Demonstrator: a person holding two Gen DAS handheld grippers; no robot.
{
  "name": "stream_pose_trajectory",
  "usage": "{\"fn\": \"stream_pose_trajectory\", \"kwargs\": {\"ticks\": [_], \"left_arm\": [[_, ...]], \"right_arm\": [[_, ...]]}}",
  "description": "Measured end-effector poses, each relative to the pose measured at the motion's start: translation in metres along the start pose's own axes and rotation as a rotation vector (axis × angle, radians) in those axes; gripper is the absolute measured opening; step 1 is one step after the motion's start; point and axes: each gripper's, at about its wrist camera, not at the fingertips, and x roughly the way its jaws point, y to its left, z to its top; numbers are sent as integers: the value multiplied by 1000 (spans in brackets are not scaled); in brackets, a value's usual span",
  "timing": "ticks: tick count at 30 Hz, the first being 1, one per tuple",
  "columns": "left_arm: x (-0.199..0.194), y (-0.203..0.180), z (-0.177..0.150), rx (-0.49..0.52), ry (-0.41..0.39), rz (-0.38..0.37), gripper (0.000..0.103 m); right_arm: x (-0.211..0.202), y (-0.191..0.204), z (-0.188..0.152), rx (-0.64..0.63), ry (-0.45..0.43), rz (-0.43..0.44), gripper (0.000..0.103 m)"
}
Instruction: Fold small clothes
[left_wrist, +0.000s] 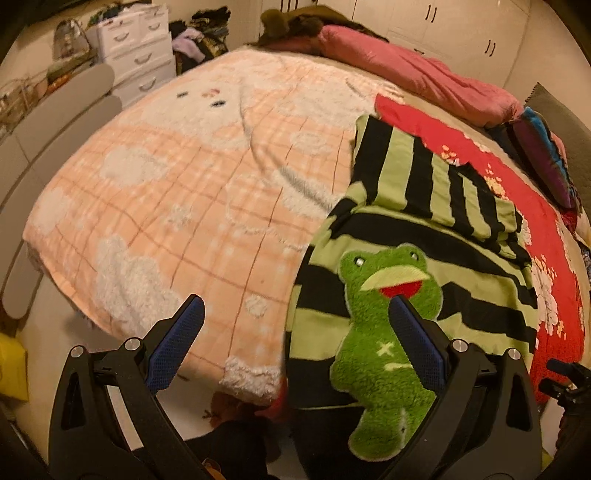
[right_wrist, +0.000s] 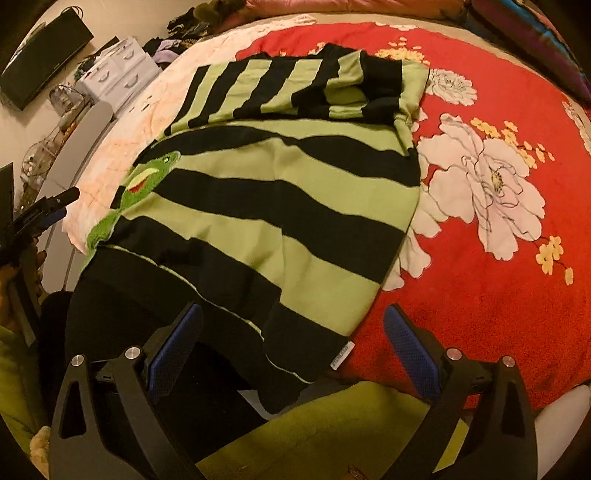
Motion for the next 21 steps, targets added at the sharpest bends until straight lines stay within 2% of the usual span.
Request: {"fn": "stream_pose_trajectory", "kwargs": {"ticks": [6,11,16,20,21], "left_arm": [[23,6,-18,-16,107,-62,94],[43,17,-34,-72,198,-126,93],[52,26,-44,-137,230,-198,93],[50,26,-45,-141,234,-220,87],[50,25,-46,-141,240,-232,81]], "right_arm": [[18,-3,-5,35,92,0,98],[30,-4,-9,44,153,18,98],[42,2,-13,24,210,27,98],[49,4,-15,17,243,50,97],[50,5,-15,14,249,55,93]]}}
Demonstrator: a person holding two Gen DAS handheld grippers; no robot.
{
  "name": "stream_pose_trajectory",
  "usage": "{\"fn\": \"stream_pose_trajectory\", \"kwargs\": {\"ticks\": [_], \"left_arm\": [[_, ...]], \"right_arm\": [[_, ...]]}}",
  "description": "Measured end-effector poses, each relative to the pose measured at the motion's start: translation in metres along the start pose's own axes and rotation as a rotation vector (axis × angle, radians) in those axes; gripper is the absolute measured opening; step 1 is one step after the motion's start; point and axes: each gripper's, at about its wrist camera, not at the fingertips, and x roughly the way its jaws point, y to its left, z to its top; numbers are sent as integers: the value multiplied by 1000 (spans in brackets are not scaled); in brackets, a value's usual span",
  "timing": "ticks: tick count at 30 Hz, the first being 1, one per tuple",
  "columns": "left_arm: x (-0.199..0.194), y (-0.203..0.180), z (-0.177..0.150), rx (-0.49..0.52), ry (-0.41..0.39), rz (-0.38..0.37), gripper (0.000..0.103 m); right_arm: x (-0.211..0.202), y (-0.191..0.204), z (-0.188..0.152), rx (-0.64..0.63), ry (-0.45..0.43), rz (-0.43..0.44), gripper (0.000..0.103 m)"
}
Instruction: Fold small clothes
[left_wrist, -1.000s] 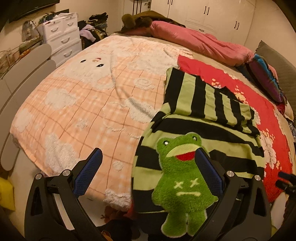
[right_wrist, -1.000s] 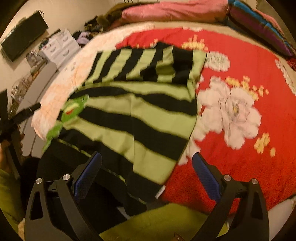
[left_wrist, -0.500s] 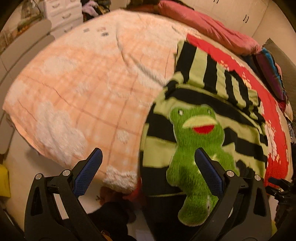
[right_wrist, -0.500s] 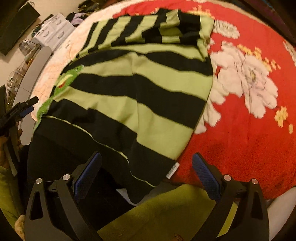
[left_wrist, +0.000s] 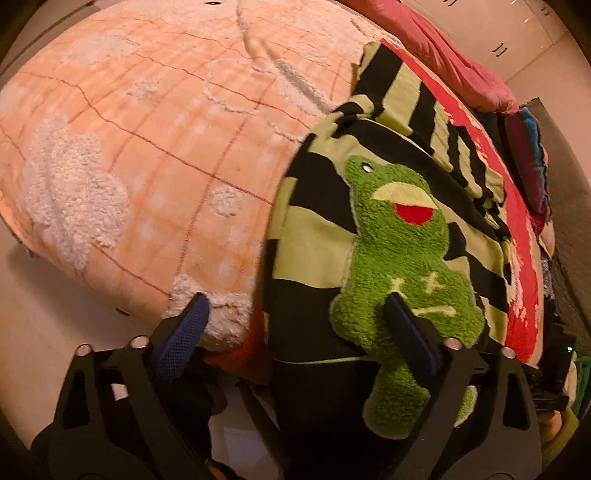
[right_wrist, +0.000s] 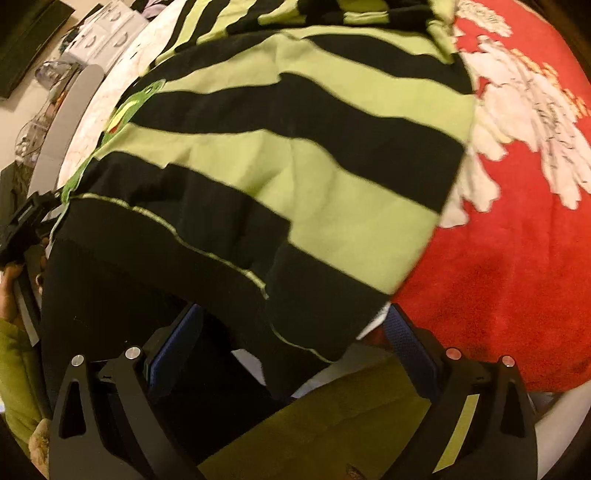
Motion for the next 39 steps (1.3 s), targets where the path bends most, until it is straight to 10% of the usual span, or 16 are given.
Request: {"fn": "stream_pose_trajectory", "kwargs": {"ticks": [6,12,26,39], "left_arm": [[10,-5,-3,-23,61,-109,52],[10,-9,-3,-25,56,-144,25],[-38,-37,38,0,-132,-281,7],[10,-95,149,17,-183,-295,7]], "right_arm": [[-3,-7,0,29,-8,48,44],[-23,-11,0,23,-83,102,19],[-122,-36,41,29,-479,250,14],[-114,-90,124,203,-536,213,14]]}}
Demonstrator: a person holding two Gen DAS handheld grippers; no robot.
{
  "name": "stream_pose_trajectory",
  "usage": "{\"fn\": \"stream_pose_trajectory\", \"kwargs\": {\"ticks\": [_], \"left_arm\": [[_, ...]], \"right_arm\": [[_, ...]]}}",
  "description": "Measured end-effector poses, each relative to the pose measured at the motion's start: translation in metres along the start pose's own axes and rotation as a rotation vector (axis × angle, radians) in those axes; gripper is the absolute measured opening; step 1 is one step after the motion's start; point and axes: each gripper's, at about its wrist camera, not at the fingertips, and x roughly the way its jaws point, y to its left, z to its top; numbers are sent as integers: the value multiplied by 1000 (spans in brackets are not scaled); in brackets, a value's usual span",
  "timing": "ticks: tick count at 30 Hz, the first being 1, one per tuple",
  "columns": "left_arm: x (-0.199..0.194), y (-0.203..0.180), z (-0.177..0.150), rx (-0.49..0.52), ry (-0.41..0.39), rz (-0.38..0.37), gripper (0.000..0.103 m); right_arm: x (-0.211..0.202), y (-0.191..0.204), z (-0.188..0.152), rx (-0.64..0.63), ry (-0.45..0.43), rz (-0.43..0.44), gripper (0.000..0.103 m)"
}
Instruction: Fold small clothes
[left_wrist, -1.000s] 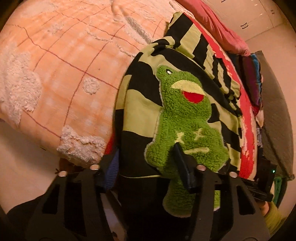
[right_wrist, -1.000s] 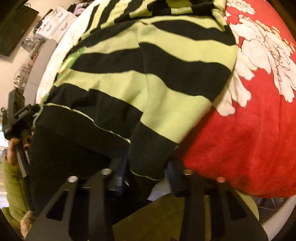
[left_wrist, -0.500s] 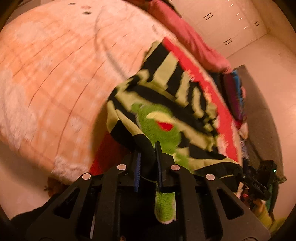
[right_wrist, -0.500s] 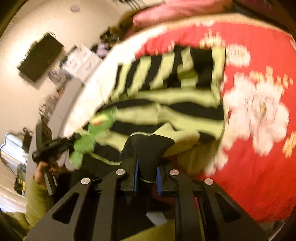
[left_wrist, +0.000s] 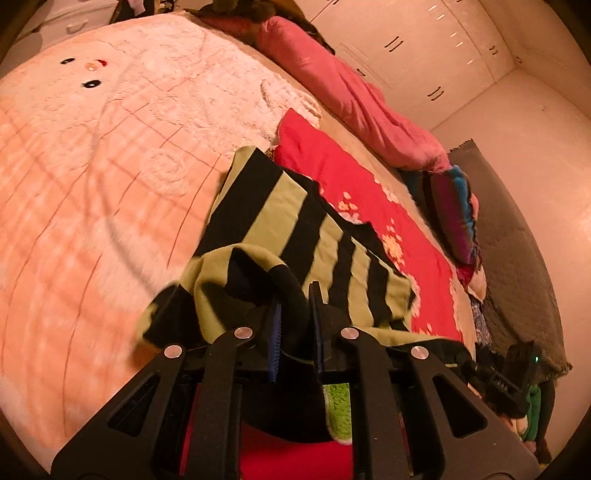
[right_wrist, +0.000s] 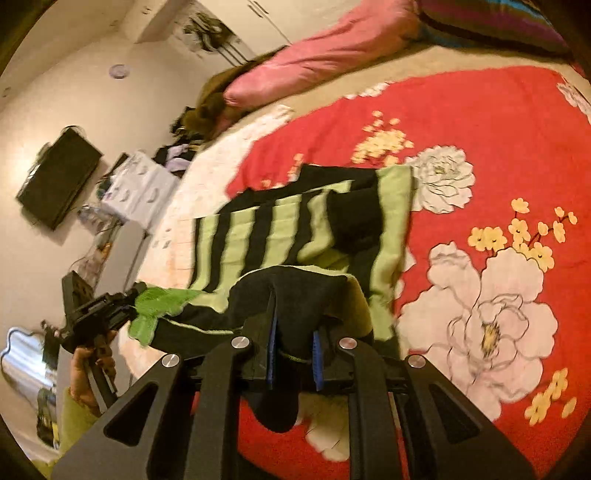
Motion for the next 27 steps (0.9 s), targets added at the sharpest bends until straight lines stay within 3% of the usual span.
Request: {"fn": "stream_pose_trajectory", "kwargs": {"ticks": [5,8,10,12,17,21,23,27], "left_arm": [[36,6,15,30,6,31,8],[43,17,16,31,-12,22,12],[44,24,21,0,-5,6,12],[39,20,24,19,-14,-1,14],[22,4,25,91,-44,21,31],[2,-4,21,153,-90,57,33],[-9,-7,18,190,-108,76,34],[-27,-10,9,271,-140,154,43]], "right_arm": [[26,-22,13,48,8,-51,18],[29,-32,17,72,-14,-84,32],[23,-38,18,79,-44,-101,33],[17,-42,18,74,-66,-122,43],[-2,-39,12,32,-92,-133,53],[-11,-25,7,-48,-79,-142,64],[-14,-16,3,-102,-70,-175,75],[-12,1,-12,-209,-26,-191,75]]}}
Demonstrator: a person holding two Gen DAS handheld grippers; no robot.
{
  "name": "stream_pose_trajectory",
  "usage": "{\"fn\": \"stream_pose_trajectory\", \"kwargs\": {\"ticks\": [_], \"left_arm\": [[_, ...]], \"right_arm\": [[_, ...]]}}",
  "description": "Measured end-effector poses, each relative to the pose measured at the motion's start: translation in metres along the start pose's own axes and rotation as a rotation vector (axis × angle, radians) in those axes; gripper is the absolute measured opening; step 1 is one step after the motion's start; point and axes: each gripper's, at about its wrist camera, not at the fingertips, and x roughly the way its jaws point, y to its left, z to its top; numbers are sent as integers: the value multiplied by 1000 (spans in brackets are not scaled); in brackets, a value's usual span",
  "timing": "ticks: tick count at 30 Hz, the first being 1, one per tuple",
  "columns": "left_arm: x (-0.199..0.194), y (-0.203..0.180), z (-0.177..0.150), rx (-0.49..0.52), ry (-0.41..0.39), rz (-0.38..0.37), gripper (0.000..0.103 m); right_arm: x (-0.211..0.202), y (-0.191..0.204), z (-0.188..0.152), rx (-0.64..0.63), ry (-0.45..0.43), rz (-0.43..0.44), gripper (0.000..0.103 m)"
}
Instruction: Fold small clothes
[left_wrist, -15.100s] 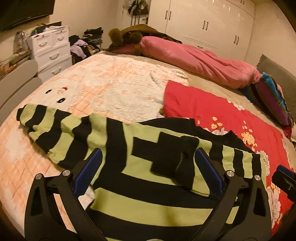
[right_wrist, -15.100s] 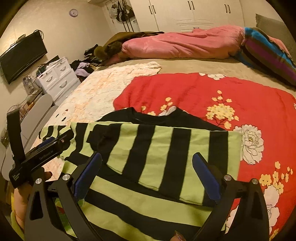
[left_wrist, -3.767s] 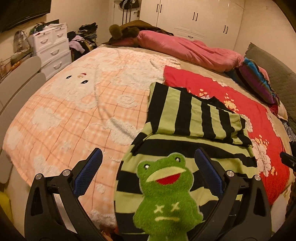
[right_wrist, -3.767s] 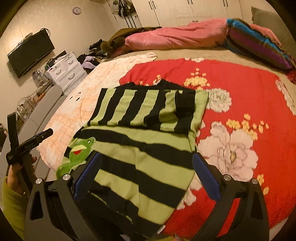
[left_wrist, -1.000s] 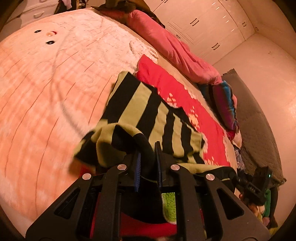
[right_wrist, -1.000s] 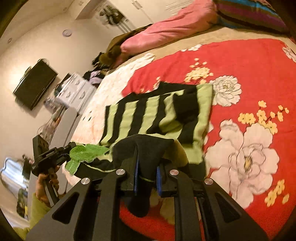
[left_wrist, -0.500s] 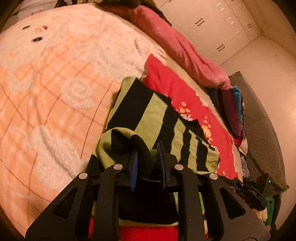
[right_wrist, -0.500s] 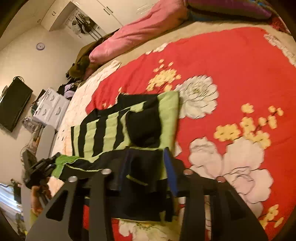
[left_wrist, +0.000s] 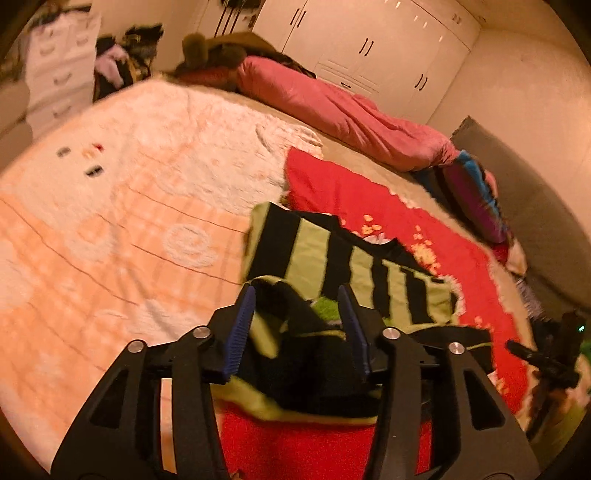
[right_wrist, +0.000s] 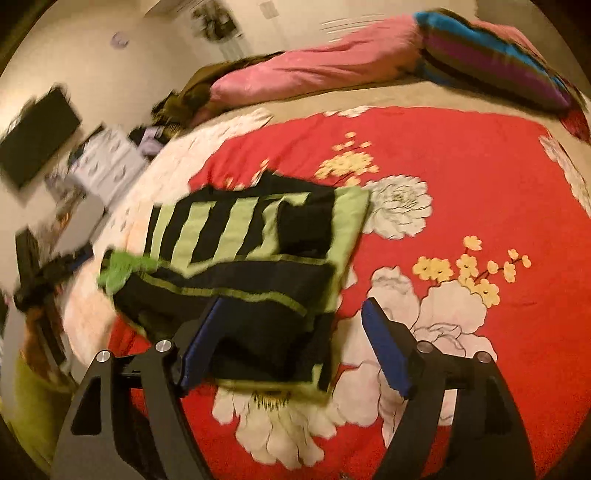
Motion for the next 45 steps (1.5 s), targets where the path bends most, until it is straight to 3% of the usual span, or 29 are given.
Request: {"fn": "stream_pose_trajectory", "kwargs": {"ticks": [4,7,12,15,16,19,20,22,24,26,28,30,38,45], "left_arm": [[-16,-3,-7,89,-2,45,62],[-17,-5,-16,172,46,100,65],[-9,-6,-28,157,153,-53,65],[11,-10,-37,151,218,-59,65],[23,-9,-41,107,249,-66,65],[39,-12,-49,37,273,-133,63],[43,-16,-51,39,272,-124,62],[47,-22,-52,46,257,-111,56],[50,-23,-50,14,239,-119,38],[56,-23,-47,-11,239,-128,0],[59,-26,-44,-17,242,-146,0],[59,-31,-40,-5,233,-152,0],[48,-31,-10,-15,157,-184,0],[68,-16,22,-57,99,-153,0]], "right_arm": [[6,17,-13,-92,40,-16,75],[15,25,-19,-114,68,-7,75],[26,29,-23,-100,107,5,75],[30,31,-25,-88,119,13,75],[31,31,-24,-81,118,16,75],[34,32,-24,-75,124,17,75],[35,32,-23,-77,124,17,75],[38,32,-23,-83,123,13,75],[41,31,-21,-83,119,1,73],[44,27,-20,-72,121,-10,62],[47,18,-19,-28,133,4,46],[48,11,-19,6,137,31,17],[33,-17,13,226,59,233,14],[53,-56,73,435,-75,258,17]]}}
